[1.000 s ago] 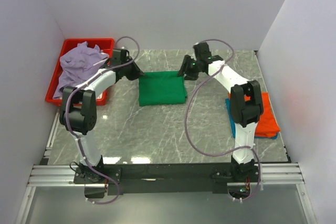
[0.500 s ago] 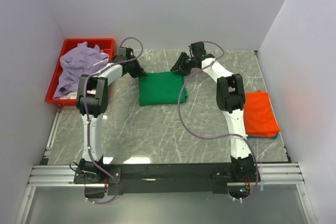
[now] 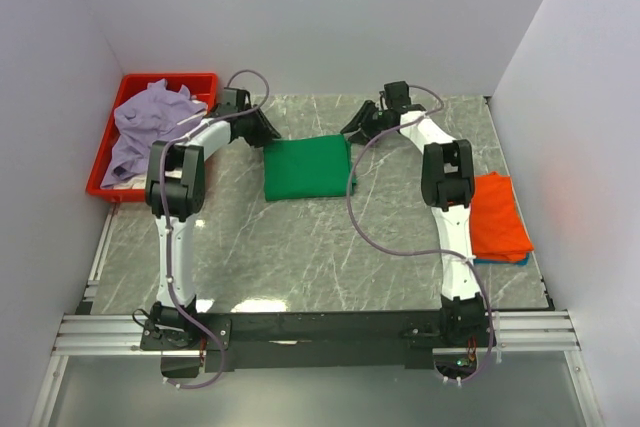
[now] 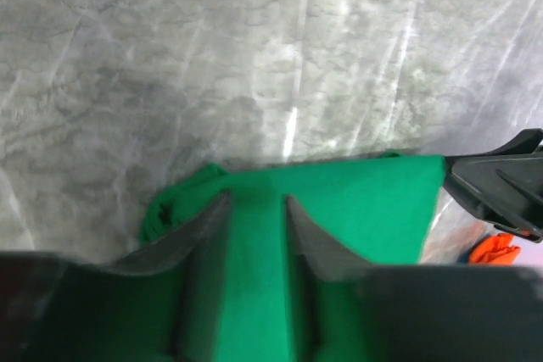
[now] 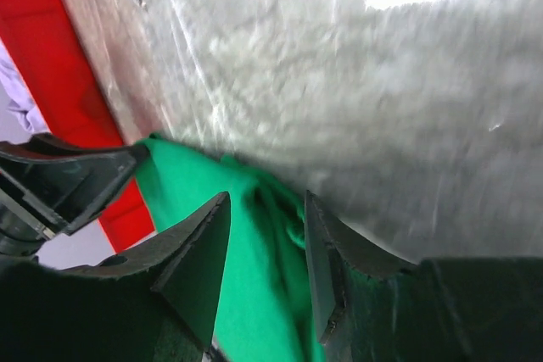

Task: Fold and stack the t-shirts
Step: Fold the tshirt, then neatly place the folded tshirt to the corner

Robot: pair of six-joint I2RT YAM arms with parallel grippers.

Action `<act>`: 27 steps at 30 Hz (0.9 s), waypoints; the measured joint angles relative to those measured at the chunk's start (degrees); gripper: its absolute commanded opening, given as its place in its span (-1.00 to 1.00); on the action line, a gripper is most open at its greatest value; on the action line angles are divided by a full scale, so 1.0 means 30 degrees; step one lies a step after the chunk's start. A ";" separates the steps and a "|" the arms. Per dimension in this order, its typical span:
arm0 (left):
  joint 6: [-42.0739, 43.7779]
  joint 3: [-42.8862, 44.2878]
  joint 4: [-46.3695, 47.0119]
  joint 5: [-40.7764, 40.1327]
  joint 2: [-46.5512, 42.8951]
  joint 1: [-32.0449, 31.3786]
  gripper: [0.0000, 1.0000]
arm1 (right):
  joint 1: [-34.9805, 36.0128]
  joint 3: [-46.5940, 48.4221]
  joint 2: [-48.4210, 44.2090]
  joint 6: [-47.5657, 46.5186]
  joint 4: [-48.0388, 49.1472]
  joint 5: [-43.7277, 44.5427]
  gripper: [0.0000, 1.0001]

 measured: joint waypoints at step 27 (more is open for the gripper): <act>-0.2295 -0.6754 0.1989 -0.2951 -0.4014 -0.7147 -0.42 | 0.1027 -1.0615 -0.9515 -0.4983 -0.0787 0.3308 0.27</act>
